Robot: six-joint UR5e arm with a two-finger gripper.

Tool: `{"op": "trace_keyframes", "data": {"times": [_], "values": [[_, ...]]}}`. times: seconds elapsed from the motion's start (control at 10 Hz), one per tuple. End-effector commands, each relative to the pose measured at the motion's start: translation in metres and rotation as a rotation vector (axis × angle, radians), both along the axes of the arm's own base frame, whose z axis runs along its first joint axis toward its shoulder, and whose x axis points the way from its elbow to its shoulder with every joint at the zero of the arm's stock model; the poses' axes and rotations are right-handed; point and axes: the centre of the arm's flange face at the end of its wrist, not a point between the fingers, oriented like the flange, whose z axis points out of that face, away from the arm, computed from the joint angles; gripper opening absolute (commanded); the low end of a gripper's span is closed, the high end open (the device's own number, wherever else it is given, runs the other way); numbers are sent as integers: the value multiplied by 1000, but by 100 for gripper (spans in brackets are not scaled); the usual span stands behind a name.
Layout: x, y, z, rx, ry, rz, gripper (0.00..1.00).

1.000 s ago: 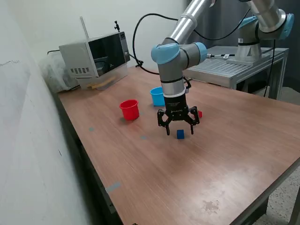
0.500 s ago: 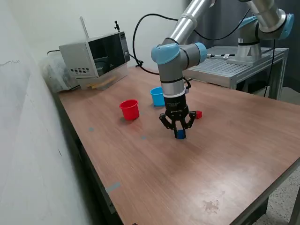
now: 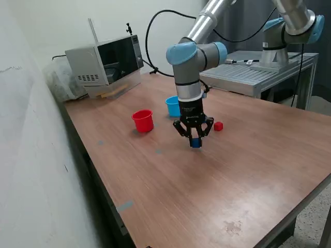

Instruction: Place red objects in the red bin, and blue objects in the blue bin.

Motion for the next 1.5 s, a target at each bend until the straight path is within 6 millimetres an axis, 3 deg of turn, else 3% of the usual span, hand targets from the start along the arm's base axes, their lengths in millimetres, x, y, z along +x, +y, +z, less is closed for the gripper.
{"op": "trace_keyframes", "data": {"times": [0.0, 0.1, 0.2, 0.5, 0.7, 0.8, 1.0, 1.4], "values": [[19, 50, 91, 19, 73, -72, 0], [31, 73, 121, 19, 97, -103, 0], [47, 99, 128, 24, 81, -139, 0], [102, 204, 129, 81, 14, -294, 0], [124, 245, 117, 80, -30, -358, 0], [134, 255, 106, 74, -66, -376, 0], [148, 253, 90, 69, -105, -378, 0], [154, 245, 84, 61, -118, -374, 0]]}}
